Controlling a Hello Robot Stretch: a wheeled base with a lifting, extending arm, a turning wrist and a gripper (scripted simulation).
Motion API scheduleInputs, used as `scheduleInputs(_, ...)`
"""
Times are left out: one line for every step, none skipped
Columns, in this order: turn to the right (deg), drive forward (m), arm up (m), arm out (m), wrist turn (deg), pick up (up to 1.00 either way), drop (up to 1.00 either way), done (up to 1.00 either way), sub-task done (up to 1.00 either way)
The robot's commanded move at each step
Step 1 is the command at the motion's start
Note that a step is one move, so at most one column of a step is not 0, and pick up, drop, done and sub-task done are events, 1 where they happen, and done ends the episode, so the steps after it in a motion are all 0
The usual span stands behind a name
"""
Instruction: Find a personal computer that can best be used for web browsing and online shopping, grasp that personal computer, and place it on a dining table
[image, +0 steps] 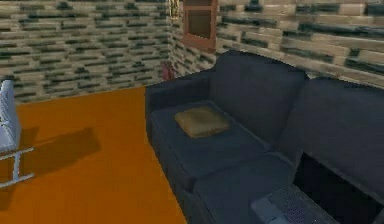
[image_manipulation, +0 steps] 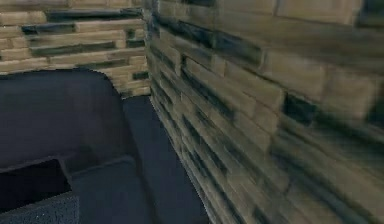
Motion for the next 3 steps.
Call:
scheduleInputs(0.0,0.10,0.00,0.00,0.0,0.00,0.00,0.00,0.00)
scheduleInputs(-42.0,0.00,0.00,0.00,0.0,0.00,0.00,0.00,0.00)
scheduleInputs(0.0,0.00,0.50,0.00,0.0,0.00,0.00,0.00,0.00)
